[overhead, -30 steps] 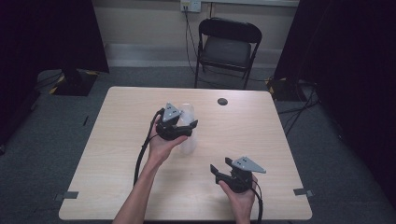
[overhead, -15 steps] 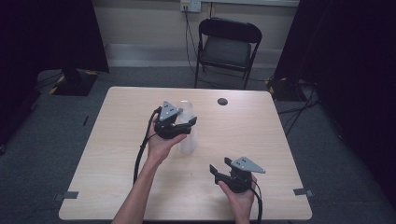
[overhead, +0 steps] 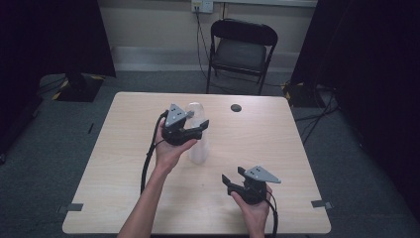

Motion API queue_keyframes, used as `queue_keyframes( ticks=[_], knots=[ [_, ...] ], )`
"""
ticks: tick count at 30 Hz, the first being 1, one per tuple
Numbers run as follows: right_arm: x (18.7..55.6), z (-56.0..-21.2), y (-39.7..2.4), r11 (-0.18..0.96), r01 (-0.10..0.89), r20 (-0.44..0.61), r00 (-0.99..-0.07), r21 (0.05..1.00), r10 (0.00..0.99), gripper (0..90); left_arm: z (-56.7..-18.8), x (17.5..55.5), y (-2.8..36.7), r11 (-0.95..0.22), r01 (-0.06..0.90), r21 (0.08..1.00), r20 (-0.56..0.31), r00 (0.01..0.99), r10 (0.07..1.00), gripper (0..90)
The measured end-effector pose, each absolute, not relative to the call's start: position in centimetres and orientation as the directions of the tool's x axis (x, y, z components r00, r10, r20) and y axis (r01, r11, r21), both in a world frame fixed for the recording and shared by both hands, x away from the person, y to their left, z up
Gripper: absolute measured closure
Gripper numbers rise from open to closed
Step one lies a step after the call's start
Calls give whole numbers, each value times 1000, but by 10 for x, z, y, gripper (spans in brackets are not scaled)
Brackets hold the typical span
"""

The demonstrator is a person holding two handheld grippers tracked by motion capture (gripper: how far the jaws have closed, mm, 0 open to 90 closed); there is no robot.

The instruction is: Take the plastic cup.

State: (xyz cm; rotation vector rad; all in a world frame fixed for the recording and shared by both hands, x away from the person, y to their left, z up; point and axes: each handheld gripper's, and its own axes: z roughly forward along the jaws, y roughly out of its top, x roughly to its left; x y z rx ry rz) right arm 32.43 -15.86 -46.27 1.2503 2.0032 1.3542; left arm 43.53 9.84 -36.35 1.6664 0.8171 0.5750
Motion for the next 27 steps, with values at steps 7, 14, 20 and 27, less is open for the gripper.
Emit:
queue_keyframes(
  ticks=[7,14,20,27],
  knots=[
    [325,-463,-158,124,445,139,-513,887,847,321,-359,434,101,-111,201,973,-47,646,762,359],
    [324,-463,-159,121,445,142,-514,887,846,321,-345,429,102,-97,187,978,-51,656,753,362],
    [323,-463,-159,118,448,147,-513,886,846,321,-335,422,103,-89,163,983,-41,656,753,358],
    [323,-463,-158,122,447,144,-516,886,844,321,-326,412,102,-91,133,987,-21,665,747,359]
  ],
)
